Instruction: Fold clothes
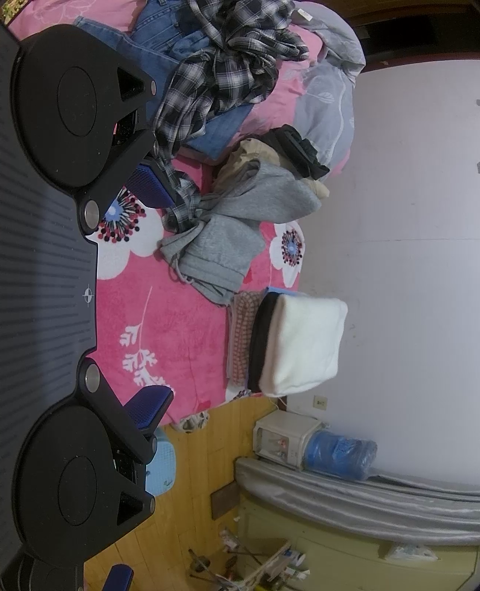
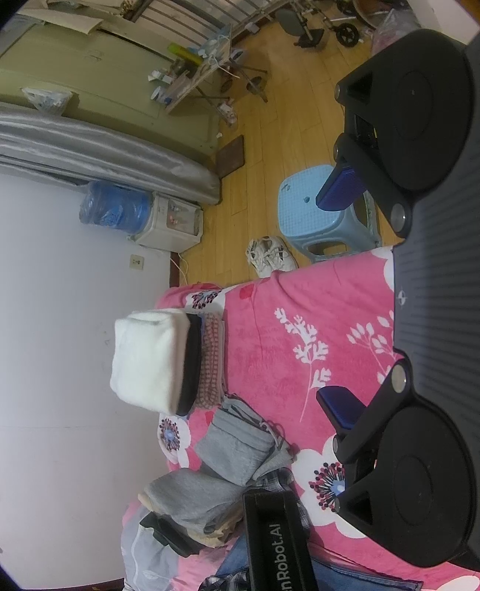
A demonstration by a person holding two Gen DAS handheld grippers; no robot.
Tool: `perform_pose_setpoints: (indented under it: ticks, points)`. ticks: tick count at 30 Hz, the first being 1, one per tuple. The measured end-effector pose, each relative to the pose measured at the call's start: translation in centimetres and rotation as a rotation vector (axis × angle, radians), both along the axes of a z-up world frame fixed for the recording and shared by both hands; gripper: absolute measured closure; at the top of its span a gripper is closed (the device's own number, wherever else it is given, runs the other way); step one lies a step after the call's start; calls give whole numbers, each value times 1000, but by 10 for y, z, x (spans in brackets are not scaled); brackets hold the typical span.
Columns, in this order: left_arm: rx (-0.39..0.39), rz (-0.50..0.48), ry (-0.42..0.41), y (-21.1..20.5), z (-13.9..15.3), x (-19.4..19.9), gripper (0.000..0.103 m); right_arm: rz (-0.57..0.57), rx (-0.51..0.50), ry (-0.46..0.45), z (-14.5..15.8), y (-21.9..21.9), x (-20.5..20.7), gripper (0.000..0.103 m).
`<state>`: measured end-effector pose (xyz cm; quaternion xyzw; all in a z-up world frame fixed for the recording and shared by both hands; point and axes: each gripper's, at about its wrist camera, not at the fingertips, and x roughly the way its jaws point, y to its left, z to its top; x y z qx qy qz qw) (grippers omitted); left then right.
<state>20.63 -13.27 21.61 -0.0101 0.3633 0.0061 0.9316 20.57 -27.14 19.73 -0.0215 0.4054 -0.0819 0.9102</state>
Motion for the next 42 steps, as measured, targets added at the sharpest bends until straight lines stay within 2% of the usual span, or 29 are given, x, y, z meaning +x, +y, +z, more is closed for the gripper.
perform_pose_setpoints:
  ticks: [42]
  points:
    - [2,-5,4,-1,-1,3,0,-5,2,-3,0,-2,0,0]
